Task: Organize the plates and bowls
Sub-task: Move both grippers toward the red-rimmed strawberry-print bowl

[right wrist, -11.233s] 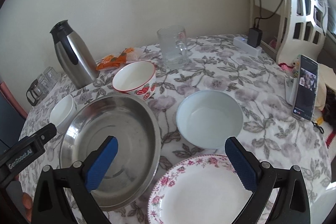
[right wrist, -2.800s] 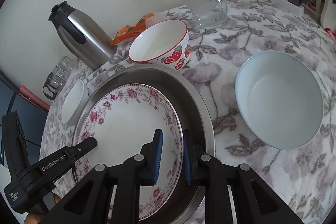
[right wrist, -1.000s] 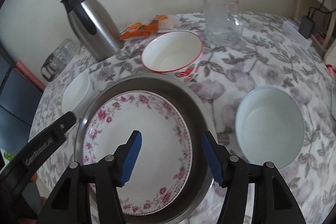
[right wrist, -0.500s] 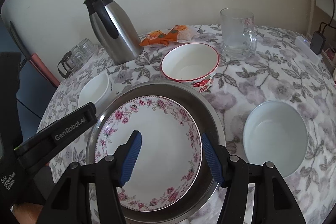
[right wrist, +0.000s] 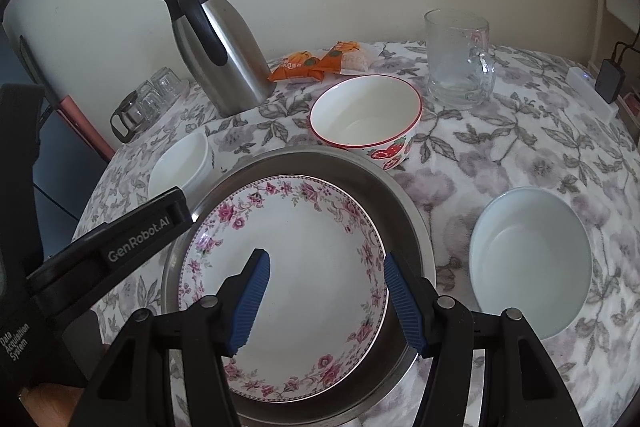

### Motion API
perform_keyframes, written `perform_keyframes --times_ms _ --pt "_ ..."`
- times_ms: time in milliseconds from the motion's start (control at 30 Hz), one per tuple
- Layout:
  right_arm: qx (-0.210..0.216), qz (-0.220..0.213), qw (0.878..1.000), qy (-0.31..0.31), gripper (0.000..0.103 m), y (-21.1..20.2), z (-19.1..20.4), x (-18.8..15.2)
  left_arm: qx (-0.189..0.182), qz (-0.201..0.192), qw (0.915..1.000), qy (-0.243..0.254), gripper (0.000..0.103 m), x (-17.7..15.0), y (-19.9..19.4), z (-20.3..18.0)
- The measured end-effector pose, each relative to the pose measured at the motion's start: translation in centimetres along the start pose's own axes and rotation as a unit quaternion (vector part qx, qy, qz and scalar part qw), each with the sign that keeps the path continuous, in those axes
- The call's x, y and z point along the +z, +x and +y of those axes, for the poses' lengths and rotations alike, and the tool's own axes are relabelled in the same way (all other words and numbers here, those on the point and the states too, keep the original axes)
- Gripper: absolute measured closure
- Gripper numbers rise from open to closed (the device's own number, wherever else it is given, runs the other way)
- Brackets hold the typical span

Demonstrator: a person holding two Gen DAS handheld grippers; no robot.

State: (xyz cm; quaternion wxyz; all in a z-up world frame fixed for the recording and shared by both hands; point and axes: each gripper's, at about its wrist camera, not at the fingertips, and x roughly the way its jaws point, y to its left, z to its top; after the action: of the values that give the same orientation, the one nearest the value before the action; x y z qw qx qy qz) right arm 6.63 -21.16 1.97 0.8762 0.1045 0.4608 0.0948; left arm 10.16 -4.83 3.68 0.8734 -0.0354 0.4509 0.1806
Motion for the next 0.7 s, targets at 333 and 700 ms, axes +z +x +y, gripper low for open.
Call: perform_keyframes --times_ms 333,700 --pt "-0.007 0.003 1.0 -0.015 0.04 0.4 0.9 -0.1 -0.001 0.003 1.0 0.002 0.015 0.3 0.1 0.3" --pt "-0.016 -0.008 0.999 -0.03 0.04 0.5 2.1 0.2 -0.022 0.013 0.9996 0.007 0.015 1.7 0.7 -0.1"
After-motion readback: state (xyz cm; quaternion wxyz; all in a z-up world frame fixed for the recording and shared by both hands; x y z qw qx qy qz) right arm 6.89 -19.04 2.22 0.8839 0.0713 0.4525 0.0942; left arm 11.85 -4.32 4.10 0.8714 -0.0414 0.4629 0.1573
